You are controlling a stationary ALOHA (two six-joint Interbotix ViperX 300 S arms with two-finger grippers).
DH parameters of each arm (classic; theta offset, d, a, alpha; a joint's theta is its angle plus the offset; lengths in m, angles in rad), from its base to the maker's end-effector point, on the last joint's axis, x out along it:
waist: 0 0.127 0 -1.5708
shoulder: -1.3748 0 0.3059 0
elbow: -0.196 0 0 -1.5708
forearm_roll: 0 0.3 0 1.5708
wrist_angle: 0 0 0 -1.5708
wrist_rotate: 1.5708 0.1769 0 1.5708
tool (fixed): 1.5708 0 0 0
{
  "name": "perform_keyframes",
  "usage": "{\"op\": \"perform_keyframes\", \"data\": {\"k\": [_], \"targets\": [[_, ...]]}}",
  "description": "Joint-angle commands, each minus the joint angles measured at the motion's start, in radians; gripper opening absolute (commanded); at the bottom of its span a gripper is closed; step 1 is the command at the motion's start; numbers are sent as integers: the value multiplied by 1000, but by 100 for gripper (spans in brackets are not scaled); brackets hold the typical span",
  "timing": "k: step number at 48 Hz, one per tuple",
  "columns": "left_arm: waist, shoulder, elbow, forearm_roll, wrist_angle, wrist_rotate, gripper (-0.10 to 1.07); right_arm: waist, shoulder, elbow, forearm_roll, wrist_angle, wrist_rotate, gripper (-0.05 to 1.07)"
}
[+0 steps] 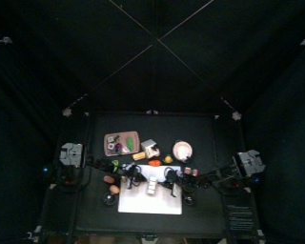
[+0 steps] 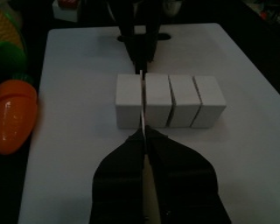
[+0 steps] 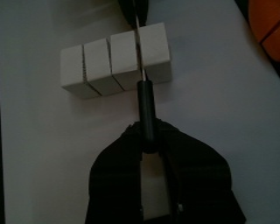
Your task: Cut first piece of sushi
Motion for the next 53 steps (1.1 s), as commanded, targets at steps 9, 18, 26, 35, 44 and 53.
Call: {"op": "perform_keyframes", "data": {"k": [9,18,26,35,44,53], "targets": [[-2,26,-34,-32,8,2,40,-18,5,-23,2,17,2,31],[-2,29,-58,-69,72,5,40,-46,5,-20,2,29,2,31],[2,25,-75,-67,103,8,40,-78,5,-23,-5,35,2,31],[31,15,-74,-51,103,11,40,-104,-3,-25,-8,35,0,31],[61,3,-69,-37,103,11,40,-120,-9,-29,-31,35,0,31],[77,-14,-69,-17,103,9,40,-126,-12,-35,-35,35,0,31]]}}
